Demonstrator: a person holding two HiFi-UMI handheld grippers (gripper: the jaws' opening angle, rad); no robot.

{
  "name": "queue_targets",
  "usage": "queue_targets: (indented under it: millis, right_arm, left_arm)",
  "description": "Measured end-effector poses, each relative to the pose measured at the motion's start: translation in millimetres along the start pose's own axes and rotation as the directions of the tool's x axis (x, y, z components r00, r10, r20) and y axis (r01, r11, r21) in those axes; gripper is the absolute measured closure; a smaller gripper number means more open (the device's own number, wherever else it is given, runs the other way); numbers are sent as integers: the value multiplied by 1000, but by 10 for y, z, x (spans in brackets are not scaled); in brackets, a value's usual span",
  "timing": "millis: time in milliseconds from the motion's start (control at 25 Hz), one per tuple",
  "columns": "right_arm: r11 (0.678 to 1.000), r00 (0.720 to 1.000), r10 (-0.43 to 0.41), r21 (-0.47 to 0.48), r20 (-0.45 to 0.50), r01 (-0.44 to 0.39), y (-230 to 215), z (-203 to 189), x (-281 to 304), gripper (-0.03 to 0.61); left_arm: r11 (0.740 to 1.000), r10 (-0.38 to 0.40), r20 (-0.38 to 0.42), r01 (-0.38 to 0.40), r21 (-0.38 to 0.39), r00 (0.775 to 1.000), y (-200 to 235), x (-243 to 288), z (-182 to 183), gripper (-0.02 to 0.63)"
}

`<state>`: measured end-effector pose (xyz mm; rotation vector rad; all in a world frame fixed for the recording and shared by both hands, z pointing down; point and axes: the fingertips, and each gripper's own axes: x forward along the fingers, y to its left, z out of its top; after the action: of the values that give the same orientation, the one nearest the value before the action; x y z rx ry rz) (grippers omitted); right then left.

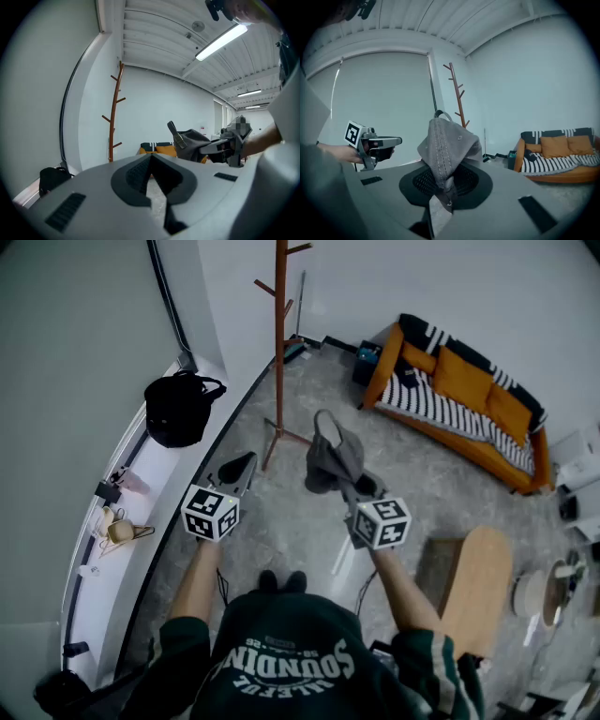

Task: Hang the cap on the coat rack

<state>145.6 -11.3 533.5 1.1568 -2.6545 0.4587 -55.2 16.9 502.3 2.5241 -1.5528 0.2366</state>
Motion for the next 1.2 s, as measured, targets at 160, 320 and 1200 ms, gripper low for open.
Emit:
queue_targets:
  millis: [160, 320, 1200]
  right_arm:
    - [1000, 999, -3, 10, 37, 3, 138, -47, -55, 526]
    - [1000, 999, 6, 5, 43, -6, 211, -49, -6, 526]
    - [994, 993, 105, 8, 49, -106, 454, 23, 88, 525]
  left_arm:
    - [999, -20, -14, 20, 31, 1000, -33, -127, -6, 614]
    - [999, -22, -11, 22, 28, 1000, -23, -178, -62, 614]
    - [1000, 14, 0, -14, 20, 1000, -82, -223, -86, 614]
